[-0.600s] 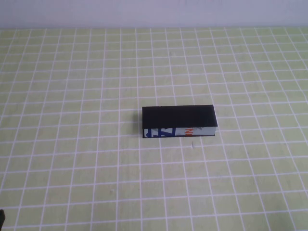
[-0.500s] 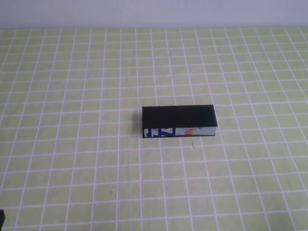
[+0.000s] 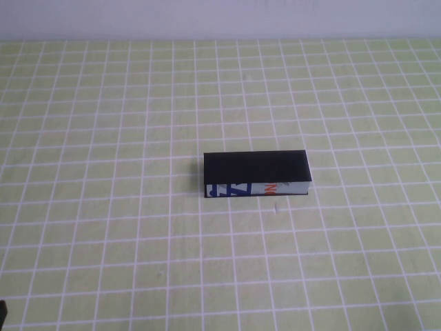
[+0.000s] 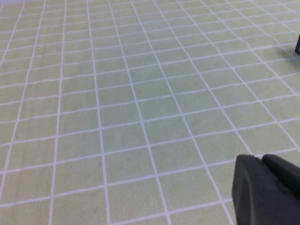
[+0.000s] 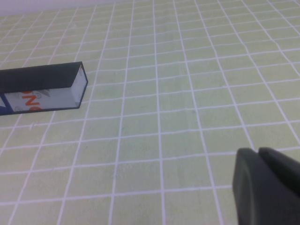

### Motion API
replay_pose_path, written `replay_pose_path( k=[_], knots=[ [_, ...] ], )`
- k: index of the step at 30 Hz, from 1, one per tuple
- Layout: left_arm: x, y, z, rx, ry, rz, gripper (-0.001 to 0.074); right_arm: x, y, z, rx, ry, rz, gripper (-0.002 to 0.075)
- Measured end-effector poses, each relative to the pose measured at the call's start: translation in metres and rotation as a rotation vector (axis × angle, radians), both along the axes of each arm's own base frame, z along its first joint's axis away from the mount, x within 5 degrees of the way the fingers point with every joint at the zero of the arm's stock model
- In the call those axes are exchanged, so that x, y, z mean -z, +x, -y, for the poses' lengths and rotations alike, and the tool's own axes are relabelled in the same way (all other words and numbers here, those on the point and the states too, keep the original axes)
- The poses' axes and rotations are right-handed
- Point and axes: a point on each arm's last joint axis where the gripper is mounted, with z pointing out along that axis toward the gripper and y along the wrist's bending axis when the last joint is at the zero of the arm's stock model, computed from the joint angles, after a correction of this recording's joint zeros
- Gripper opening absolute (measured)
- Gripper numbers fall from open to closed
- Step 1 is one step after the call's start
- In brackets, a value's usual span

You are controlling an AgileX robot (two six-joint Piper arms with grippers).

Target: Take glasses out of glasses case

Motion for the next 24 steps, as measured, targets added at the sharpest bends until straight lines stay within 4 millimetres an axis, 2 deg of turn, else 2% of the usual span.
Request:
replay_pose_path(
  k=[6, 15, 24],
  knots=[
    [-0.005, 0.001, 0.001, -0.003, -0.075, 0.039, -0.0004, 0.000, 0.000, 0.000, 0.000, 0.000, 0.000, -0.0018],
    [-0.022, 0.003, 0.004, -0.043, -0.518, 0.143, -0.0004, 0.000, 0.000, 0.000, 0.000, 0.000, 0.000, -0.0018],
    [-0.026, 0.003, 0.004, -0.050, -0.615, 0.146, -0.0004, 0.000, 0.000, 0.000, 0.000, 0.000, 0.000, -0.0018]
  ],
)
